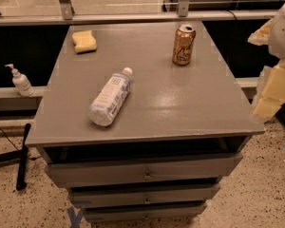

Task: Move sponge near blue plastic bottle

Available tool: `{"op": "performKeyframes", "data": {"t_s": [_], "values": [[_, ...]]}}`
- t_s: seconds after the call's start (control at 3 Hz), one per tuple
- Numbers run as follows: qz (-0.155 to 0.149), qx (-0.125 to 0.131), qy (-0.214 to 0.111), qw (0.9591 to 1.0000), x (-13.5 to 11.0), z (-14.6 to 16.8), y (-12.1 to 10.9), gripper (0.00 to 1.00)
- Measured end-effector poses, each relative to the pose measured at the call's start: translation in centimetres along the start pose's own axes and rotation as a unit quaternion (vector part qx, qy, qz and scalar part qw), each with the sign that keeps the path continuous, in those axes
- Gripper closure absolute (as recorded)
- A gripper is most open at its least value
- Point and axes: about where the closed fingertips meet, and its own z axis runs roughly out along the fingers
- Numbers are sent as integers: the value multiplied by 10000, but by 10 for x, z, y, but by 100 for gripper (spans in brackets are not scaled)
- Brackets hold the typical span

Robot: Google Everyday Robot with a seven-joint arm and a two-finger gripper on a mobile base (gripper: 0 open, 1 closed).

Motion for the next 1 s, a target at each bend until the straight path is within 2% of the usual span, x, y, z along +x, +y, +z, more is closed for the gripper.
{"op": "performKeyframes", "data": {"t_s": [0.33,0.67,1.0], "values": [[0,1,0,10000,0,0,0,0],[-82,30,-162,9998,-7,2,-5,0],[-403,14,-720,9966,-52,36,-30,0]]}}
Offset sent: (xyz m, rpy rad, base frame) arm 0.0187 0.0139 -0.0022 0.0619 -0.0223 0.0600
